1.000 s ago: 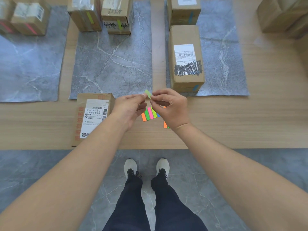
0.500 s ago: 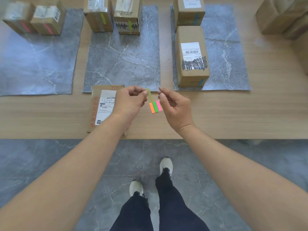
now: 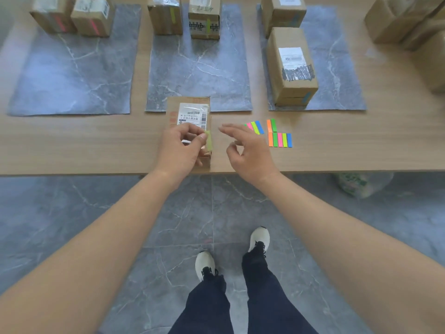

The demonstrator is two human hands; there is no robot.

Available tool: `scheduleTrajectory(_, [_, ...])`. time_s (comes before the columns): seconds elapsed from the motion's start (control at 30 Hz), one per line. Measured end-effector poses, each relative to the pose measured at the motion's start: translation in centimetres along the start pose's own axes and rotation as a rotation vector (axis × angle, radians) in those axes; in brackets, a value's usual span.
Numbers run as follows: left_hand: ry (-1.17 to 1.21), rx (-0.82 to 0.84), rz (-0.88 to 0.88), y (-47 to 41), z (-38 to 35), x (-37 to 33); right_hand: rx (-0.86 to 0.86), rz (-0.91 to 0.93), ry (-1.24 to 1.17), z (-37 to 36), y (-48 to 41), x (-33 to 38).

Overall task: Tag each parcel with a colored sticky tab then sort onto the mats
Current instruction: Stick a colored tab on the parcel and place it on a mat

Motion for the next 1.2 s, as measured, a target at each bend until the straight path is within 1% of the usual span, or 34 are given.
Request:
scheduleTrajectory(0.13, [-0.041, 0.021, -0.047, 1.6, 1.7, 2.0, 0.178, 0.167, 0.16, -3.5, 0.6, 2.0])
scheduleTrajectory(0.3, [-0.071, -0.014, -0.038, 2.1, 2.6, 5.8, 0.299, 0.216, 0.258, -6.7, 1.3, 1.2])
scheduleTrajectory(0.5, [-0.124, -0.108, -0.07, 1.8, 2.4, 8.7, 0.239, 0.235, 0.304, -7.0, 0.9, 0.5])
scheduleTrajectory(0.7, [-0.102, -0.212, -0.113, 1.8, 2.1, 8.9, 0.215, 0.268, 0.303, -6.7, 0.1, 0.8])
scheduleTrajectory(0.87, [-0.104, -0.238, -0.117, 1.8, 2.1, 8.8, 0.209, 0.291, 0.347, -6.7, 0.0, 1.1])
scheduleTrajectory(1.03, [-0.087, -0.294, -0.092, 1.9, 2.1, 8.8, 0.212, 0.274, 0.397, -6.7, -0.2, 1.2])
scheduleTrajectory(1.2, [-0.086, -0.321, -0.082, 2.0, 2.3, 8.8, 0.228, 0.278, 0.394, -6.8, 0.0, 1.2])
Point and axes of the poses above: each hand's wrist, its own y-axis away from the middle knuckle, its own z-axis out of the back of the hand, x = y × z, the point moved 10 cm from there along -y, towards the middle knuckle, and after that the axes turned 10 degrees about y, right-handed, at the moved point
